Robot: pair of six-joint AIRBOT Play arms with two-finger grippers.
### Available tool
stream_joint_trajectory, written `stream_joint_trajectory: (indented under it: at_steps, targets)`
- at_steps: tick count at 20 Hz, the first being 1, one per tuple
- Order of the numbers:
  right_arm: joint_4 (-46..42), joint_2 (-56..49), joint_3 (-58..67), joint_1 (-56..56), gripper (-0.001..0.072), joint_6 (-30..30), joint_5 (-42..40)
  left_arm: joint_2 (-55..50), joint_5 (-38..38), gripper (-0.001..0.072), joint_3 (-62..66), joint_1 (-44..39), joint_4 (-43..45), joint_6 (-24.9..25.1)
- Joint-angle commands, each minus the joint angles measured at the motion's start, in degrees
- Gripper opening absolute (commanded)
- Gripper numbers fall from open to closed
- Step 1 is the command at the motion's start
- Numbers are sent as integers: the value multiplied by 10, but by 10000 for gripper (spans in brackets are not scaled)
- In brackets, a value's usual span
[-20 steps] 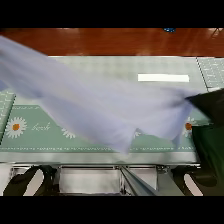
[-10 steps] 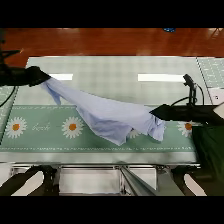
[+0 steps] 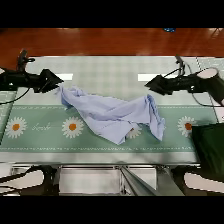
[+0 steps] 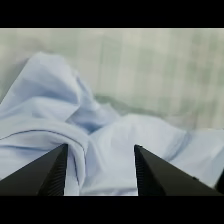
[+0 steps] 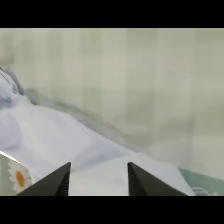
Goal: Fold the shirts.
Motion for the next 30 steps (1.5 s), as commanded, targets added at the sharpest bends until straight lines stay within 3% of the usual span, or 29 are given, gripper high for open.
stream_joint_trajectory:
  at_steps: [1, 4, 5, 8, 11, 17, 22, 23, 24, 25, 30]
  targets:
    - [-67, 12, 60, -97, 409, 39, 104, 13, -110, 507, -7, 70, 42, 3]
    - [-263, 109, -36, -167, 408, 116, 114, 86, -89, 507, -144, 93, 41, 10]
    - [-281, 143, -91, -180, 407, 135, 95, 111, -76, 507, -201, 83, 31, 10]
    - [-235, 243, -243, -193, 407, 113, 36, 165, -38, 506, -358, 13, -20, 26]
    - [-186, 299, -324, -193, 407, 91, 21, 166, 19, 507, -427, -76, -77, 25]
    - [-184, 303, -346, -193, 407, 81, 31, 138, 207, 506, -431, -255, -159, -3]
    - [-184, 303, -346, -193, 407, 81, 37, 59, 242, 504, -384, -341, -196, -3]
    - [-185, 303, -346, -193, 407, 80, 40, 43, 238, 465, -367, -351, -195, -2]
    - [-191, 303, -346, -193, 407, 79, 43, 31, 228, 183, -352, -352, -195, 17]
    - [-201, 304, -346, -193, 407, 80, 49, 26, 210, 15, -335, -348, -194, 49]
    - [-246, 303, -364, -192, 407, 99, 122, 30, 120, 15, -289, -276, -192, 84]
